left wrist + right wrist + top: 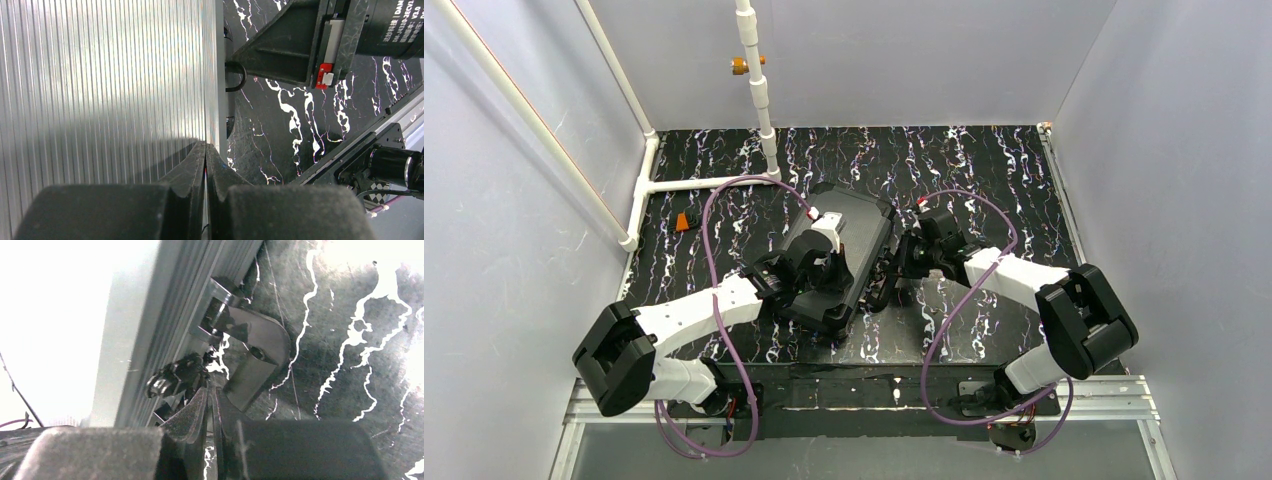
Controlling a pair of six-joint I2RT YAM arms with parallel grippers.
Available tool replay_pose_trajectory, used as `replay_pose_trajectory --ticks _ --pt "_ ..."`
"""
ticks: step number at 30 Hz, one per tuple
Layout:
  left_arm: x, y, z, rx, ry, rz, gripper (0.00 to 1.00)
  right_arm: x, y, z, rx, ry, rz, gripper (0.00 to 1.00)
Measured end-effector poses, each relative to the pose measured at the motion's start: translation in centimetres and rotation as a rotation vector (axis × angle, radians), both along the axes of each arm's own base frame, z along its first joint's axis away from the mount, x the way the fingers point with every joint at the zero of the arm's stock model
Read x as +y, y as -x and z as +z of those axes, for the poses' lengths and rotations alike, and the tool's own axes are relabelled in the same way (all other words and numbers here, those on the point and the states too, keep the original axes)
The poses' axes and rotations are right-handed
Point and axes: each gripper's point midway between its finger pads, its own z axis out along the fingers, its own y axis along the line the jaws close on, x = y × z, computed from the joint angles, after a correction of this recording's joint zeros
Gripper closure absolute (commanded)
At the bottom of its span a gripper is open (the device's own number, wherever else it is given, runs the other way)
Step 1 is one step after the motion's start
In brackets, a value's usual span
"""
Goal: Pack up texas hold em set
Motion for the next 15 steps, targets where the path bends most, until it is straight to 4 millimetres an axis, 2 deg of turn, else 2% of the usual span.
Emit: replay_pose_trajectory --ticks 9,15 --pt "-0.1 0.0 0.0 0.001 0.001 0.001 1.00 1.4 -1.2 1.9 -0.040 -0.058 0.008 0.85" --pt "-0.3 0.0 0.0 -0.001 0.005 -0.003 1.00 1.9 -1.0 1.2 -0.026 -0.054 0.014 0.86"
